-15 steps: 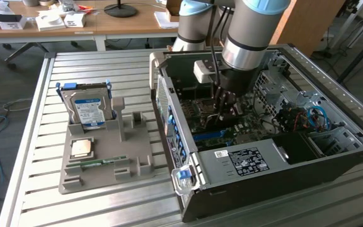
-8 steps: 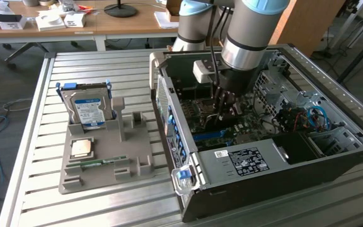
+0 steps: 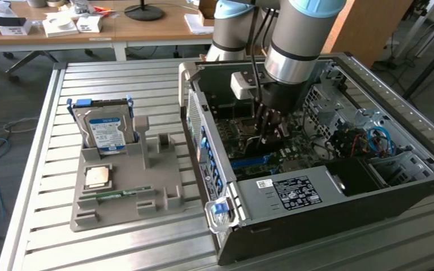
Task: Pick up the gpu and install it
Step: 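Insert the gpu into the slot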
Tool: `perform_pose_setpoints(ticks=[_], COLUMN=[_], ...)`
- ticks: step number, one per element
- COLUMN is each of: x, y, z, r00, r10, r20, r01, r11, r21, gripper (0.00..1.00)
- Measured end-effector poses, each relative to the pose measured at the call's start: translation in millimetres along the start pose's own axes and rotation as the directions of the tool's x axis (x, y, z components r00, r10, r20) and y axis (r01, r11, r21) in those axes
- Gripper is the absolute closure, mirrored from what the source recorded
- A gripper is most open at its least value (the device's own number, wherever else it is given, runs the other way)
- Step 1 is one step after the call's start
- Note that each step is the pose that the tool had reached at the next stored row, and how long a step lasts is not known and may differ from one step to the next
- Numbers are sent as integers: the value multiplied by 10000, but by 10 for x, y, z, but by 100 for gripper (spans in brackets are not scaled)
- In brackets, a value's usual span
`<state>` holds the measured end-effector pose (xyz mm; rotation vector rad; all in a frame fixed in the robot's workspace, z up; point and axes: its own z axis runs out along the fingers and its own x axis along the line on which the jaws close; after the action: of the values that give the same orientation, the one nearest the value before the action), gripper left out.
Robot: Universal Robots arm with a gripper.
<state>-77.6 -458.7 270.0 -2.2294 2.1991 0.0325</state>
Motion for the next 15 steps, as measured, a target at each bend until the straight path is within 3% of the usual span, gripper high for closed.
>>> perform_pose_setpoints(ticks=[15], x=[1], y=[0], z=[16], r00=[10000], r10=[0], r20=[-6], r01=[0], r11=[10000], r21=[-2], gripper=[74])
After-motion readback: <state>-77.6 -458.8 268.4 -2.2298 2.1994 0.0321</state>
